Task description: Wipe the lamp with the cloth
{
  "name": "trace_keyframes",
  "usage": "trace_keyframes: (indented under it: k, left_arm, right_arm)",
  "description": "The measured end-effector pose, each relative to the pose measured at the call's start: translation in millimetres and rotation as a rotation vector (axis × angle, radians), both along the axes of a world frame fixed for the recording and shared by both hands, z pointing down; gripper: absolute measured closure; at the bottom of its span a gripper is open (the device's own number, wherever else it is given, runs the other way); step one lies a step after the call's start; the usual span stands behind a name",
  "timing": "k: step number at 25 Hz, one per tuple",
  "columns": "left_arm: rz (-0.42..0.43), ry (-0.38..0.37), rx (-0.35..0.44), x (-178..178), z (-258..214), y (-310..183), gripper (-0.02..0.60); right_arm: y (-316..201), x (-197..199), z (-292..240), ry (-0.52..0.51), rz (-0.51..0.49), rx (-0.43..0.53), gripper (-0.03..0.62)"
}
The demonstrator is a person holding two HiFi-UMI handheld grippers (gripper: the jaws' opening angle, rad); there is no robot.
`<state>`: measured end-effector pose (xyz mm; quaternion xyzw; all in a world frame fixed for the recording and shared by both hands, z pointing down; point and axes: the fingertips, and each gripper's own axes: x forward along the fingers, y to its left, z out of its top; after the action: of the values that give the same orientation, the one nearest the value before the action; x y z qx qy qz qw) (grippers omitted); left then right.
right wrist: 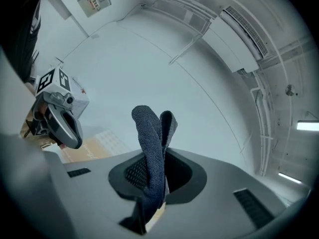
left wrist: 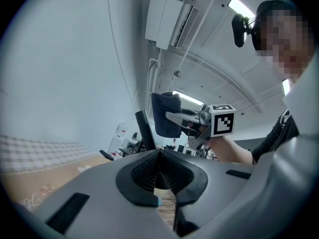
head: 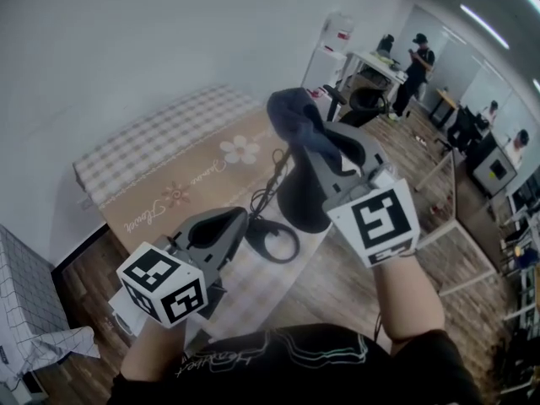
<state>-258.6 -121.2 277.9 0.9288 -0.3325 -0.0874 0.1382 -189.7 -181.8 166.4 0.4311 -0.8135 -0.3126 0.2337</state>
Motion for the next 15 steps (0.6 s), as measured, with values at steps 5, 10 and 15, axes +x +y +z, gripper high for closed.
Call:
trace_keyframes:
  k: [5, 10, 15]
  left_arm:
    - [-0.012, 0.008, -0.010, -3.0, 3.3, -1.8, 0.581]
    - [-0.048, 0.006, 0.001, -10.2, -0.5, 3.7, 0.581]
    - [-0.080, 0.009, 0.006, -18.4, -0.9, 8.6, 0.581]
  right_arm:
    - [-13.4, -1.9, 9.2, 0.085, 0.054, 0.027, 0.540]
    - [-19.2, -7.0, 23.2, 0.128, 0.066, 0.030, 0.540]
    - [-26.7, -7.1, 45.8, 0.126, 0.067, -0.021, 0.540]
